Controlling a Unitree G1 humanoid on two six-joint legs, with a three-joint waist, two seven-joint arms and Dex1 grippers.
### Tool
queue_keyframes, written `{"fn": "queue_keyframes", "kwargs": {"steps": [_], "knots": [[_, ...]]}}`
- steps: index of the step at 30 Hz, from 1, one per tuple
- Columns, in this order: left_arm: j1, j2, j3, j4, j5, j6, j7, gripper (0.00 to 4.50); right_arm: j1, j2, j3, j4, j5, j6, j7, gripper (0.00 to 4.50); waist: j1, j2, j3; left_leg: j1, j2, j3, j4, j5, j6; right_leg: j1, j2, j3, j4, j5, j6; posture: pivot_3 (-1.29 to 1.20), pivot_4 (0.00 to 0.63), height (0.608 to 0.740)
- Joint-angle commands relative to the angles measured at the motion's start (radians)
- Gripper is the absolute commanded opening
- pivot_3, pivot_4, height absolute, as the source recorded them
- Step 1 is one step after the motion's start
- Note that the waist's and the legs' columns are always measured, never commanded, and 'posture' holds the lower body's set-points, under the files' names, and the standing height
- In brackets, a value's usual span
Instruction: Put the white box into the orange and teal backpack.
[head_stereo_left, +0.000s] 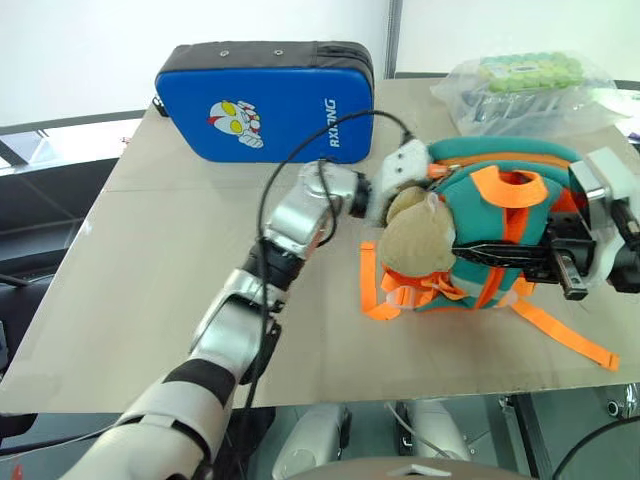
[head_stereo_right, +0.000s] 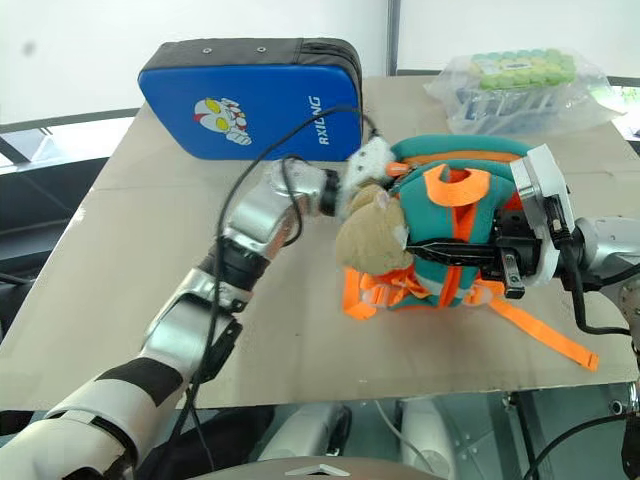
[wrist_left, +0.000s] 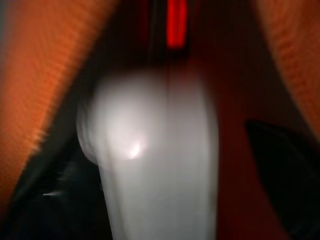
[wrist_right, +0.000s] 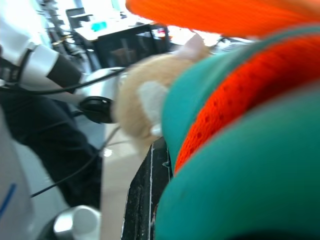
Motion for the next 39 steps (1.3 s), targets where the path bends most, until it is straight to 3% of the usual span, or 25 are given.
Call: {"fn": "queue_keyframes", "kwargs": {"steps": [1,4,6,10,14,20,27,28,34,39], "knots": [[0.041,0.136,0.202,-0.132,-0.198,0.228,-0.021,4.39,-0.009,0.009,-0.007,0.033,-0.046,-0.043,-0.028,0.00,-0.007,0.000,0.000,0.000,0.000,0.000,0.000,0.000,0.000,-0.001,0.000,0.000,0.001,0.000,0.000,0.00,0.150,0.739],[0.125,0.253,0.320,-0.246,-0.356,0.442,-0.003,4.39,-0.031,0.031,0.033,0.065,-0.084,-0.064,-0.026,0.00,-0.006,0.000,0.000,0.001,0.000,0.000,0.001,0.000,0.000,-0.001,0.001,0.000,0.003,0.000,0.000,0.00,0.150,0.739],[0.182,0.279,0.379,-0.332,-0.443,0.546,0.055,4.39,-0.049,0.044,0.052,0.079,-0.095,-0.068,-0.020,0.00,-0.005,0.000,0.000,0.001,0.000,0.000,0.002,0.000,0.000,0.000,0.000,0.000,0.003,0.000,0.000,0.00,0.150,0.739],[0.216,0.199,0.448,-0.449,-0.582,0.694,0.276,4.39,-0.082,0.058,0.074,0.092,-0.097,-0.064,-0.009,0.00,0.021,-0.001,0.000,-0.002,-0.001,-0.002,0.007,0.000,0.000,0.001,-0.001,-0.003,0.002,0.000,0.000,0.00,0.150,0.739],[0.248,0.096,0.346,-0.558,-0.543,0.652,0.392,4.39,-0.095,0.063,0.082,0.086,-0.090,-0.050,-0.008,0.00,0.026,-0.001,0.000,0.001,-0.001,-0.002,0.008,0.000,0.000,0.004,-0.001,-0.003,0.002,0.000,0.000,0.00,0.150,0.739],[0.198,-0.018,0.249,-0.515,-0.467,0.596,0.515,4.39,-0.092,0.066,0.081,0.067,-0.088,-0.045,-0.022,0.00,0.022,-0.001,0.000,0.001,-0.001,0.000,0.007,0.000,0.000,0.004,-0.001,-0.002,0.003,0.000,0.000,0.00,0.150,0.739],[0.198,0.030,0.292,-0.520,-0.511,0.558,0.458,1.48,-0.091,0.088,0.062,0.077,-0.105,-0.056,-0.093,0.00,0.022,-0.001,0.000,0.001,-0.001,0.000,0.007,0.000,0.000,0.003,0.000,-0.001,0.003,0.000,0.000,0.00,0.150,0.739],[0.197,0.040,0.321,-0.516,-0.539,0.559,0.450,1.30,-0.094,0.093,0.062,0.089,-0.120,-0.058,-0.114,0.00,0.022,-0.001,0.000,0.001,-0.001,0.000,0.007,0.000,0.000,0.003,0.000,-0.001,0.003,0.000,0.000,0.00,0.150,0.739],[0.223,0.145,0.559,-0.363,-0.744,0.672,0.478,1.14,-0.139,0.137,0.030,0.220,-0.195,-0.011,-0.335,0.00,0.015,-0.001,0.000,0.002,-0.001,0.001,0.007,0.000,0.000,0.003,0.000,-0.001,0.004,0.000,0.000,0.00,0.150,0.739],[0.431,0.212,0.475,-0.324,-0.607,0.632,0.468,1.14,-0.182,0.197,-0.048,0.294,-0.169,0.026,-0.486,0.00,-0.001,0.000,-0.001,0.002,-0.001,0.002,0.006,0.000,0.000,0.002,0.000,0.000,0.004,0.000,0.000,0.00,0.150,0.739]]}}
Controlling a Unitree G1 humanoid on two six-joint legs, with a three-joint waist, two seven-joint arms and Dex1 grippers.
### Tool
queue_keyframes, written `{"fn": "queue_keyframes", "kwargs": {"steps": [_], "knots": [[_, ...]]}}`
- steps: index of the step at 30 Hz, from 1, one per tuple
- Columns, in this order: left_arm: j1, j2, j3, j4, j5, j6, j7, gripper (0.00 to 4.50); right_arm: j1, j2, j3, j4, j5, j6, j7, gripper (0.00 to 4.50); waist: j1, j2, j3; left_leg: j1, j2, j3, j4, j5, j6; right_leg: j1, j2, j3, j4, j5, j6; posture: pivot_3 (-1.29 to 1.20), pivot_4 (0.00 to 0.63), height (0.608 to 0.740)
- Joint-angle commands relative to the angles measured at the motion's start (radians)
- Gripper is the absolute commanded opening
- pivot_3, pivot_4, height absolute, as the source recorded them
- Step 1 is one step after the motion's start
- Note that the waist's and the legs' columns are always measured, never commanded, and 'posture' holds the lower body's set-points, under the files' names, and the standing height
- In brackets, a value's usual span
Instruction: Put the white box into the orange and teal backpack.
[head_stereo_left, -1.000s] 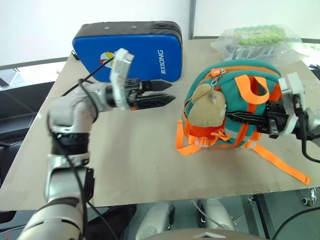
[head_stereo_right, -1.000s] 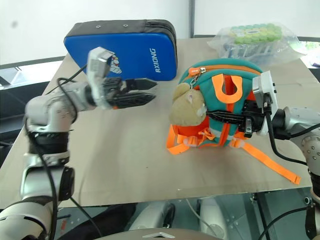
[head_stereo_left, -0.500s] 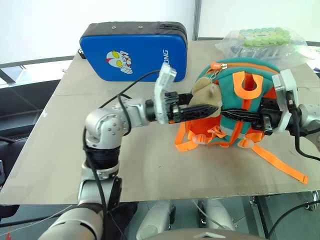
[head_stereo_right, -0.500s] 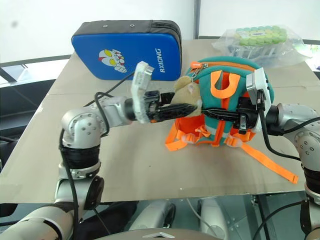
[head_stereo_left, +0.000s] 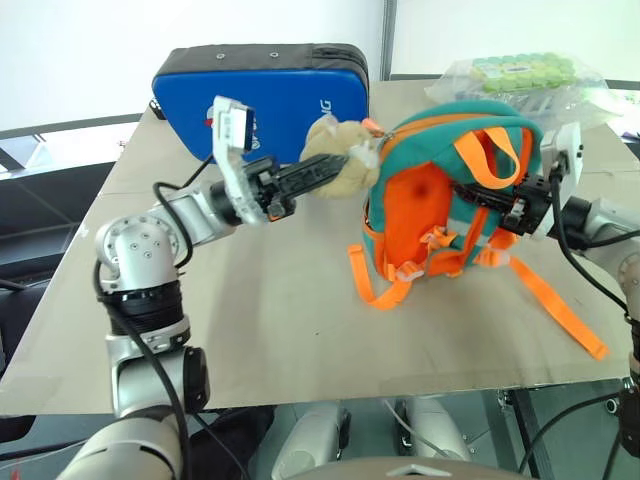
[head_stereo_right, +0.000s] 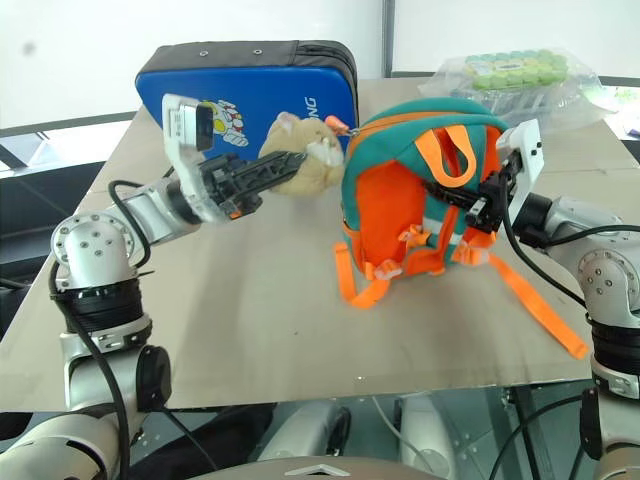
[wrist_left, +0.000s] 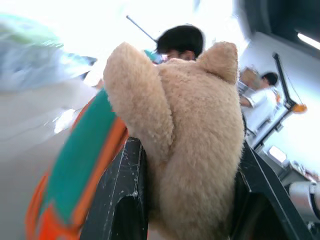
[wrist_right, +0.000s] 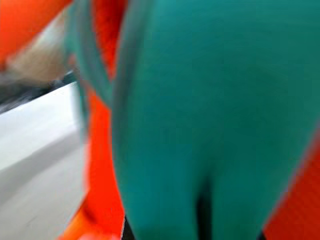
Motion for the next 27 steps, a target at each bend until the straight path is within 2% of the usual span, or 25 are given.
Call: {"fn": "queue_keyframes", "kwargs": {"steps": [1,6,9,15,19,20,22,23,25,27], "knots": [[0.155,0.026,-0.054,0.027,0.118,-0.056,0.010,1.14,-0.029,0.025,-0.120,0.045,0.023,0.024,-0.118,0.00,-0.002,0.000,0.000,0.000,0.000,0.000,0.000,0.000,0.000,0.000,0.000,0.000,0.000,0.000,0.000,0.00,0.150,0.739],[0.340,-0.015,-0.177,0.061,0.268,-0.117,0.084,1.14,-0.054,0.051,-0.178,0.061,0.027,0.032,-0.228,0.00,0.006,-0.001,-0.001,0.000,0.000,0.000,0.000,0.000,0.000,0.000,0.000,-0.001,-0.001,0.000,0.000,0.00,0.150,0.739],[0.378,-0.070,-0.216,0.090,0.336,-0.187,0.138,1.14,-0.064,0.050,-0.202,0.067,0.038,0.032,-0.269,0.00,0.015,-0.001,-0.003,0.001,0.000,0.000,0.000,0.000,0.000,0.002,-0.001,-0.001,0.000,0.000,0.000,0.00,0.150,0.739],[0.278,-0.187,-0.272,0.093,0.387,-0.308,0.154,1.13,-0.066,0.064,-0.221,0.041,0.029,-0.028,-0.310,0.00,0.032,-0.001,-0.004,0.003,0.000,0.000,0.001,0.000,0.000,0.005,-0.001,-0.001,-0.001,0.001,-0.001,0.00,0.150,0.739],[0.181,-0.250,-0.277,0.134,0.443,-0.450,0.135,1.13,-0.033,0.049,-0.160,-0.013,-0.029,-0.078,-0.266,0.00,0.029,-0.001,-0.004,0.003,-0.001,0.000,0.001,0.000,0.000,0.005,-0.002,-0.001,-0.001,0.001,-0.001,0.00,0.150,0.739],[0.163,-0.247,-0.287,0.134,0.468,-0.491,0.115,1.13,-0.007,0.028,-0.133,-0.017,-0.093,-0.128,-0.243,0.00,0.028,-0.001,-0.004,0.002,-0.001,0.000,0.001,0.000,0.000,0.004,-0.001,-0.001,-0.001,0.001,-0.001,0.00,0.150,0.739],[0.149,-0.238,-0.292,0.119,0.502,-0.558,0.084,2.13,0.034,0.029,-0.134,-0.028,-0.121,-0.172,-0.214,0.69,0.024,-0.001,-0.004,0.001,-0.001,0.000,0.001,0.000,0.000,0.003,-0.001,-0.001,-0.001,0.001,-0.001,0.00,0.150,0.739],[0.150,-0.230,-0.293,0.103,0.509,-0.575,0.065,2.36,0.058,0.024,-0.134,-0.042,-0.129,-0.188,-0.196,0.94,0.024,-0.001,-0.004,0.001,-0.001,0.000,0.000,0.000,0.000,0.002,-0.001,-0.001,-0.002,0.001,-0.001,0.00,0.150,0.739],[0.173,-0.202,-0.297,0.040,0.527,-0.631,0.018,3.47,0.148,-0.008,-0.132,-0.094,-0.153,-0.212,-0.140,1.99,0.021,-0.001,-0.004,0.000,0.000,0.001,-0.001,0.000,0.000,0.000,-0.001,0.000,-0.001,0.001,-0.001,0.00,0.150,0.739],[0.201,-0.177,-0.294,-0.019,0.543,-0.672,-0.005,4.23,0.242,-0.041,-0.153,-0.141,-0.159,-0.223,-0.084,2.76,0.020,0.000,-0.004,-0.001,0.000,0.001,-0.002,0.000,0.000,-0.001,-0.001,0.000,-0.001,0.001,-0.001,0.00,0.150,0.739]]}}
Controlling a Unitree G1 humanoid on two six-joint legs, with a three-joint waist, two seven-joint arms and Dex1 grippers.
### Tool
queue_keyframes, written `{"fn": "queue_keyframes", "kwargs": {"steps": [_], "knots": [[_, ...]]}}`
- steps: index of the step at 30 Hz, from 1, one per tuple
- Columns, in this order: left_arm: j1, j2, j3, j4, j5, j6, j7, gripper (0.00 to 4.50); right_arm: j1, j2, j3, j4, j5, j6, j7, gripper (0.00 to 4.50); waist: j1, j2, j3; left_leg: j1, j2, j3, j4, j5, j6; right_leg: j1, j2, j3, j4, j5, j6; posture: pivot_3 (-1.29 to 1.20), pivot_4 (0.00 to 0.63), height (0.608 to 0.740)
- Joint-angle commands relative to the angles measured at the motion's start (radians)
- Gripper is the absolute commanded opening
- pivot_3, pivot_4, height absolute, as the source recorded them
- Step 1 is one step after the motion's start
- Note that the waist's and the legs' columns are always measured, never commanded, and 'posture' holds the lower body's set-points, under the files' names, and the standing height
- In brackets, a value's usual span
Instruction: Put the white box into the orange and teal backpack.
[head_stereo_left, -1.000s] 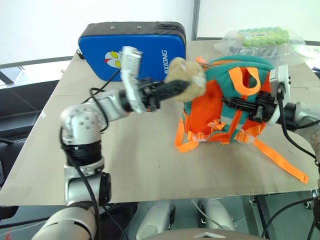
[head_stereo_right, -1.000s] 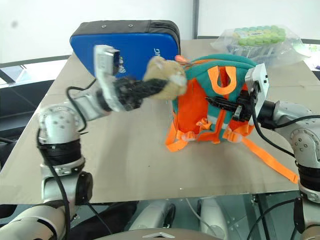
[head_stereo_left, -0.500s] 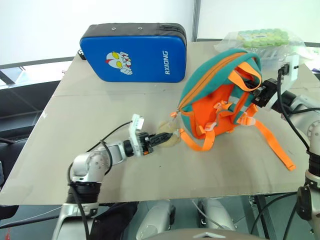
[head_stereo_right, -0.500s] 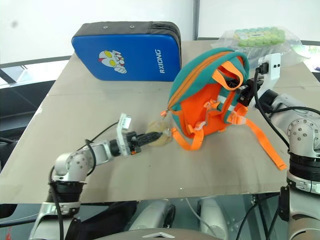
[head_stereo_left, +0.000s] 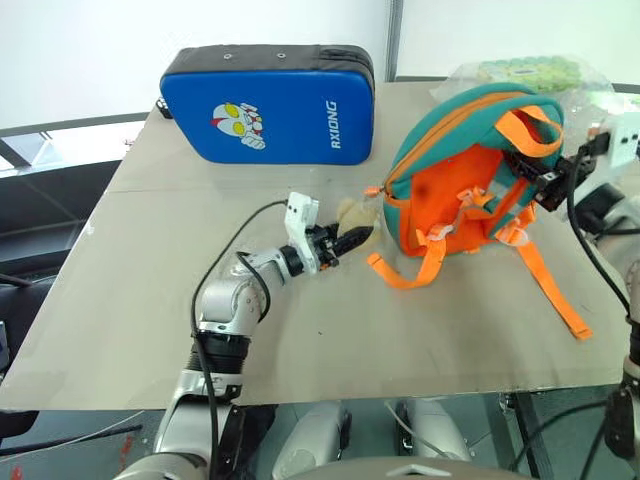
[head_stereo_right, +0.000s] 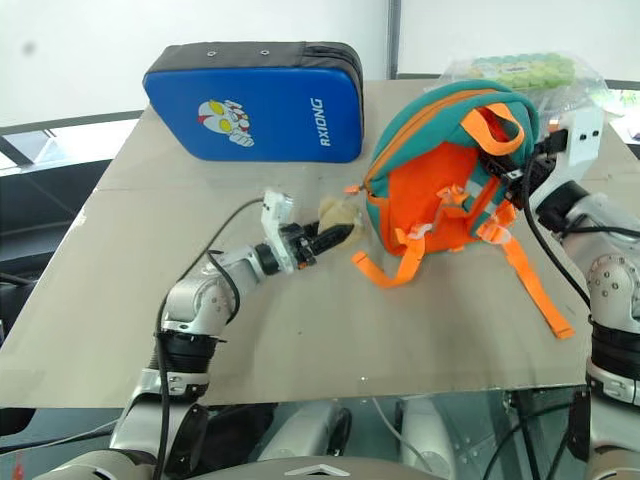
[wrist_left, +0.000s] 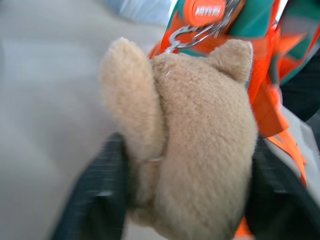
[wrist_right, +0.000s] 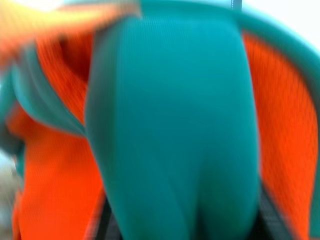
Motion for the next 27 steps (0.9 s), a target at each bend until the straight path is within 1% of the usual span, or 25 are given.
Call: {"fn": "queue_keyframes", "kwargs": {"steps": [1,3,4,7,10,13,17,19,23,27], "knots": [[0.052,0.047,0.013,-0.155,0.020,-0.093,-0.056,4.50,0.157,-0.078,-0.067,-0.134,-0.010,-0.049,0.121,3.22,0.002,0.000,0.000,0.000,0.000,0.000,0.000,0.000,0.000,-0.001,0.000,0.000,0.000,0.000,0.000,0.00,0.150,0.739],[0.098,0.082,0.036,-0.219,0.003,-0.073,-0.058,4.50,0.274,-0.103,-0.115,-0.189,0.021,-0.044,0.175,4.24,0.004,0.000,0.000,0.000,0.000,0.000,0.000,0.000,0.000,0.000,0.000,0.000,-0.001,0.000,0.000,0.00,0.150,0.739],[0.130,0.103,0.046,-0.253,-0.006,-0.064,-0.066,4.50,0.329,-0.113,-0.138,-0.212,0.029,-0.047,0.206,4.45,0.005,0.000,0.000,0.000,0.000,0.000,-0.001,0.000,0.000,0.000,0.000,0.000,-0.001,0.000,0.000,0.00,0.150,0.739],[0.206,0.149,0.062,-0.318,0.005,-0.090,-0.077,4.50,0.428,-0.132,-0.172,-0.240,0.005,-0.097,0.276,4.45,0.002,0.001,0.000,0.003,0.000,0.000,-0.002,0.000,0.000,0.002,0.000,0.001,-0.001,0.000,0.000,0.00,0.150,0.739],[0.353,0.214,0.101,-0.374,0.017,-0.142,-0.123,4.50,0.506,-0.150,-0.255,-0.219,0.044,-0.108,0.372,4.45,0.003,0.002,0.000,0.006,0.001,0.002,-0.002,0.000,0.000,0.004,0.001,0.003,0.000,0.000,0.000,0.00,0.150,0.739],[0.467,0.255,0.156,-0.431,0.008,-0.167,-0.133,4.50,0.568,-0.178,-0.325,-0.190,0.073,-0.090,0.445,4.45,0.007,0.002,0.001,0.020,0.001,0.003,-0.010,-0.001,0.000,0.016,0.001,0.004,-0.005,0.000,-0.001,0.00,0.150,0.739],[0.629,0.302,0.250,-0.496,-0.019,-0.172,-0.152,4.50,0.712,-0.196,-0.384,-0.159,0.006,-0.136,0.543,4.45,0.014,0.002,0.001,0.020,0.002,0.002,-0.011,-0.001,0.001,0.018,0.001,0.002,-0.009,0.000,0.000,0.00,0.150,0.739],[0.695,0.313,0.290,-0.513,-0.018,-0.186,-0.161,4.50,0.767,-0.199,-0.397,-0.107,-0.055,-0.204,0.582,4.45,0.015,0.002,0.001,0.020,0.002,0.001,-0.012,-0.001,0.002,0.019,0.001,0.001,-0.012,0.000,0.000,0.00,0.150,0.739],[0.792,0.315,0.350,-0.540,-0.026,-0.196,-0.160,4.50,0.803,-0.199,-0.402,0.050,-0.140,-0.320,0.628,4.45,0.015,0.002,0.001,0.021,0.002,0.002,-0.012,-0.003,0.003,0.021,0.001,0.001,-0.016,0.000,0.000,0.00,0.150,0.739],[0.814,0.308,0.372,-0.564,-0.055,-0.169,-0.145,4.50,0.796,-0.194,-0.382,0.173,-0.197,-0.413,0.647,4.45,0.015,0.002,0.001,0.021,0.002,0.002,-0.012,-0.003,0.003,0.022,0.000,0.001,-0.016,0.000,0.000,0.00,0.150,0.739]]}}
